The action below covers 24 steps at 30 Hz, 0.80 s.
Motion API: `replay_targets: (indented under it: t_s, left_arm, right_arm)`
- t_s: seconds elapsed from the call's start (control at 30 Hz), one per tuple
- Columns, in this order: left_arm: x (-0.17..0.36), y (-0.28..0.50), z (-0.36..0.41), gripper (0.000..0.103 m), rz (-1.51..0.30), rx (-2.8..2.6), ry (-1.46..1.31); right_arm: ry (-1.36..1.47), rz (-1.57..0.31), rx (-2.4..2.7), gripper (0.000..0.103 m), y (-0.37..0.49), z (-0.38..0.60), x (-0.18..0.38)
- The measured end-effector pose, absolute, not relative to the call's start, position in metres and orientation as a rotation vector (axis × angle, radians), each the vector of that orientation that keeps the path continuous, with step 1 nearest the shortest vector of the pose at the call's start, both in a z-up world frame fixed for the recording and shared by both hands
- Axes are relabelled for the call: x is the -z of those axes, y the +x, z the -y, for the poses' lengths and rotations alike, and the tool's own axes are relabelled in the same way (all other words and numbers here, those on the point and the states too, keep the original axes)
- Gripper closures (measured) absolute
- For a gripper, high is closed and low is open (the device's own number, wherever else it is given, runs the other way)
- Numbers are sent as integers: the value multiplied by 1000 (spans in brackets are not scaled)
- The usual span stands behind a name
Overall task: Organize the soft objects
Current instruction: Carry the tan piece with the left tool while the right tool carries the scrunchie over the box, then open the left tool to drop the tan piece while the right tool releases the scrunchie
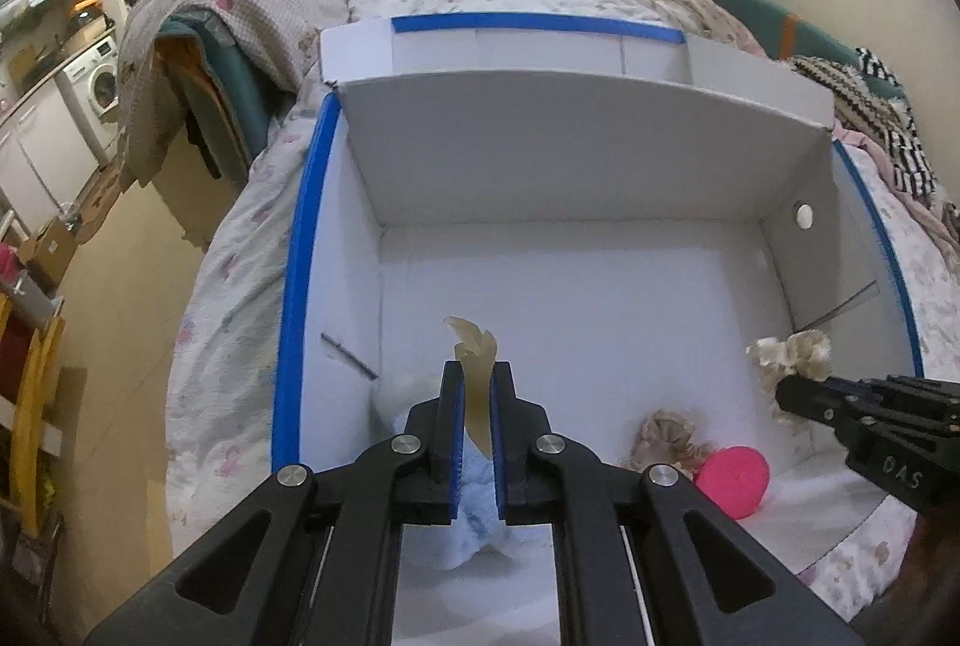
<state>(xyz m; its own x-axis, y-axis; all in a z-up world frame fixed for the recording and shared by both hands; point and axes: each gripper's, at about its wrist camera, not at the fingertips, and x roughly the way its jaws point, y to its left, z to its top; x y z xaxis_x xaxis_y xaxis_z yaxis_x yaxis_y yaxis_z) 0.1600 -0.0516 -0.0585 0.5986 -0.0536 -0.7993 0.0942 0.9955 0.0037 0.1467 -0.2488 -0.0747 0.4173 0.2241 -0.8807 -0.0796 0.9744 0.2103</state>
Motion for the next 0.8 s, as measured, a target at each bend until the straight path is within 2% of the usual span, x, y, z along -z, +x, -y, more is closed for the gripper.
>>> replay_targets:
  t_s: [0.33,0.47,0.67,0.73,0.8]
  left_arm:
    - [54,160,53,94,-888,102,37]
    - [53,160,53,84,-884,93,30]
    - [53,160,54,79,-891,96,29]
    - [53,159,55,75,-891,94,32]
    - [52,158,56,59,-885,89,38]
  right_arm:
    - [142,-1150,-188,92,147,249,80]
    - [142,-1158,-183,92,146,249,82]
    - [138,-1161,-179,92,146,246,84]
    - [138,-1162,-179,92,146,245,85]
    - [141,-1163,-177,91,146,244,85]
